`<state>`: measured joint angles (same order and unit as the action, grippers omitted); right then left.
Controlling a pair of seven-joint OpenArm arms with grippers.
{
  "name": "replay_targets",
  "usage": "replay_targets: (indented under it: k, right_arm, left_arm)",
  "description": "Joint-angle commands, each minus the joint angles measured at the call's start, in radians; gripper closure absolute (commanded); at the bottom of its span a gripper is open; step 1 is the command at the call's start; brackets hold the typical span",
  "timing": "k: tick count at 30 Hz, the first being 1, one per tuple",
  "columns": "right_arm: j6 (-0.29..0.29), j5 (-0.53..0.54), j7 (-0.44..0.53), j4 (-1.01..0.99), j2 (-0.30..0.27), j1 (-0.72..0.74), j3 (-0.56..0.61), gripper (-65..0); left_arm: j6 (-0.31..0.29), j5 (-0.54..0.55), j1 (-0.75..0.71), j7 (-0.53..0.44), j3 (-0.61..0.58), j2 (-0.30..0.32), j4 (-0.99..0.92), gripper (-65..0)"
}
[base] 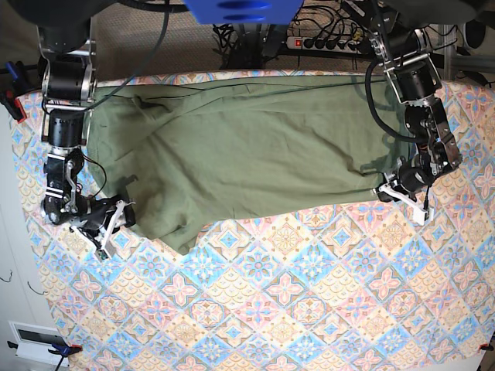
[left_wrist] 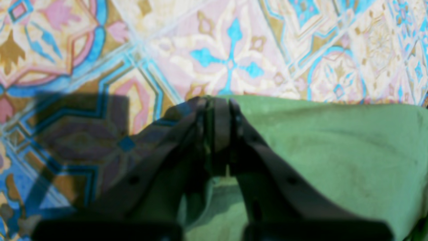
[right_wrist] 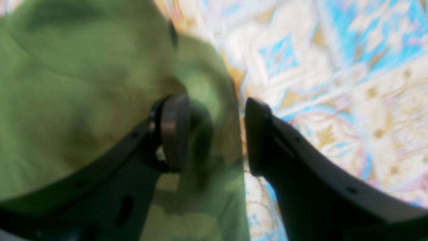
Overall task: Layout the t-shirt on the table in an organized manner, then fold the t-shirt properly
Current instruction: 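Grasp the shirt's open edge with both grippers and fold it over lengthwise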
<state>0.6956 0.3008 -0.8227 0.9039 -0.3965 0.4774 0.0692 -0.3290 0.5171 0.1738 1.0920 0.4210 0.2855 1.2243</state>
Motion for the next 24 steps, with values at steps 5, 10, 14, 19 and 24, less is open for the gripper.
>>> replay_targets:
  k: [5,10,14,19,24]
  right_arm:
    - [0.003,0.018,0.122,-0.124,-0.012,0.085,0.06,-26.4]
    - [0.003,0.018,0.182,-0.199,-0.012,0.09,0.097,-26.4]
    - [0.003,0.018,0.194,-0.207,-0.012,0.08,0.116,-26.4]
    - [0.003,0.016,0.194,-0.207,-0.028,0.048,0.114,-24.9]
    - [0.003,0.016,0.187,-0.205,-0.037,0.043,0.105,-5.9]
  left_arm:
    - [-0.003,0.013,0.022,-0.016,0.002,0.016,0.021,0.0]
    - [-0.003,0.013,0.022,-0.014,0.002,0.018,0.021,0.0]
    - [-0.003,0.013,0.022,-0.013,0.002,0.018,0.021,0.0]
    - [-0.003,0.013,0.022,-0.009,0.002,0.018,0.021,0.0]
    - [-0.003,0.013,0.022,-0.009,0.002,0.016,0.022,0.0]
